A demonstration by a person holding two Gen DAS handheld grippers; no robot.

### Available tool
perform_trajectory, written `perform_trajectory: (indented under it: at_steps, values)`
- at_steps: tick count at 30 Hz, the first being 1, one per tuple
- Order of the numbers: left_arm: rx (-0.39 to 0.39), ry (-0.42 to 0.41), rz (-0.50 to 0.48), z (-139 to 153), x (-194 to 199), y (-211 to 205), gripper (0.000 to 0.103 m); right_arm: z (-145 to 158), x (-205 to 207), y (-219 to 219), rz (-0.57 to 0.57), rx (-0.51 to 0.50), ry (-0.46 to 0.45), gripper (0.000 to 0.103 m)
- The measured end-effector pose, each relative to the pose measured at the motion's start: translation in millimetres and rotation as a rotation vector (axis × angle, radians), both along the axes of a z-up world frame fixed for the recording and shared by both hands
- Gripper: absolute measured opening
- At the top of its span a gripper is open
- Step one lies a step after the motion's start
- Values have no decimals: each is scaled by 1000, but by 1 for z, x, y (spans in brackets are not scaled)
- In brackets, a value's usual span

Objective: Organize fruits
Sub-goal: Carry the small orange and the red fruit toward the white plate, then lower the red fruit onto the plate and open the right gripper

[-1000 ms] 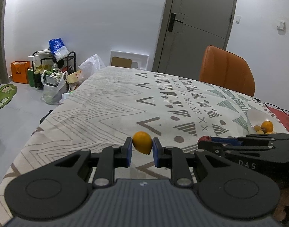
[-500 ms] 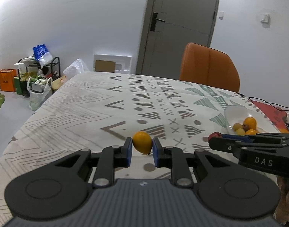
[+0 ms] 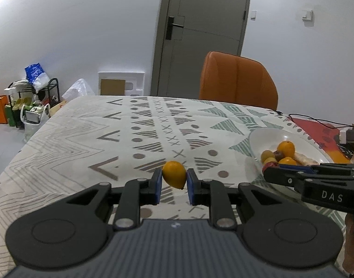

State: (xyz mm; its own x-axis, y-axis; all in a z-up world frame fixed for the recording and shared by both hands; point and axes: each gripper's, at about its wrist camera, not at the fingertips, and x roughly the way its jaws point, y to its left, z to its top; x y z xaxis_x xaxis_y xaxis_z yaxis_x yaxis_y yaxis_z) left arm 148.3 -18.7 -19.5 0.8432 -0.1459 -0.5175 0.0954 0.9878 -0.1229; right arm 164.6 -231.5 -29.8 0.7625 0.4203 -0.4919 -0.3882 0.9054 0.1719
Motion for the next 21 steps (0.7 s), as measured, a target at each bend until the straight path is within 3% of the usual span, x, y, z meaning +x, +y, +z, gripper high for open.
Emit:
perform_trajectory:
  at_steps: [21]
  values:
    - [30,-13,-107,3,7,-65,21,-2,-10,-77,-136,22,-8,21]
